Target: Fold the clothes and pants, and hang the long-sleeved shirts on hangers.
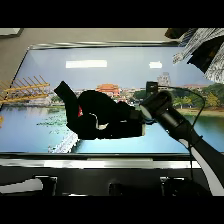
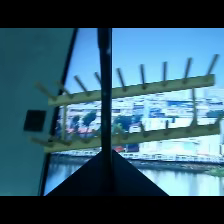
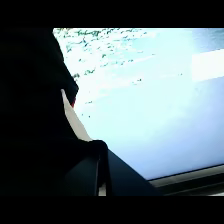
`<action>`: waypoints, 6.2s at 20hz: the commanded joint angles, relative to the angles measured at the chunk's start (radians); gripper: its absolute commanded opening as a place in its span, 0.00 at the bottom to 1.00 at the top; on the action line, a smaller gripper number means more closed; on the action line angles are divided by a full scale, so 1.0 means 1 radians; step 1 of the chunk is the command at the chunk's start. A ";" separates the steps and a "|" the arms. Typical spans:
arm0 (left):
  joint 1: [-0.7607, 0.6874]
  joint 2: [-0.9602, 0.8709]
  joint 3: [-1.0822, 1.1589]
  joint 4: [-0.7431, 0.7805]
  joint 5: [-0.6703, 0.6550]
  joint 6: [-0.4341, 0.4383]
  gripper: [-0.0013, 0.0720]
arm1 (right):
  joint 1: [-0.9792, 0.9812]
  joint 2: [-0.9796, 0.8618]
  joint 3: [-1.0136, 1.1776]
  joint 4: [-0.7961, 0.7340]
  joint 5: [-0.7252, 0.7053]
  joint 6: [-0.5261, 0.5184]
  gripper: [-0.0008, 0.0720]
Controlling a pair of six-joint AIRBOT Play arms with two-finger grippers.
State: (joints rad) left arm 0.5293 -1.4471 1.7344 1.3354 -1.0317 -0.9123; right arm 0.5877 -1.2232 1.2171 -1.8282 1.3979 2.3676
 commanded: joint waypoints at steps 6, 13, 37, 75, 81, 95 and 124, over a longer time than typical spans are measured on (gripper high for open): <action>-0.519 0.117 -0.093 0.018 -0.496 0.264 0.05 | -0.129 0.001 0.009 0.169 -0.061 -0.131 0.05; -0.628 0.363 -0.495 0.004 -0.550 0.403 0.05 | -0.129 -0.005 0.008 0.076 -0.083 -0.066 0.05; -0.649 0.432 -0.747 -0.139 -0.547 0.456 0.05 | -0.129 -0.034 0.008 0.088 -0.189 0.083 0.05; -0.682 0.377 -0.697 -0.191 -0.523 0.418 0.05 | -0.048 0.117 0.140 0.055 -0.243 -0.341 0.05; -0.700 0.359 -0.614 -0.090 -0.486 0.372 0.05 | -0.019 0.117 0.275 0.048 -0.092 -0.326 0.05; -0.935 0.246 -0.599 -0.035 -0.429 0.324 0.05 | 0.059 0.107 0.283 0.159 -0.082 -0.328 0.05; -0.830 0.114 -0.379 -0.253 -0.505 0.594 0.05 | 0.095 0.095 0.437 -0.172 -0.141 -0.655 0.05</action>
State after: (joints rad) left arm -0.2943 -1.3102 1.3544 1.0920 -1.5391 -0.3244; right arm 0.6819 -1.1320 1.6066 -2.0518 1.2484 1.7512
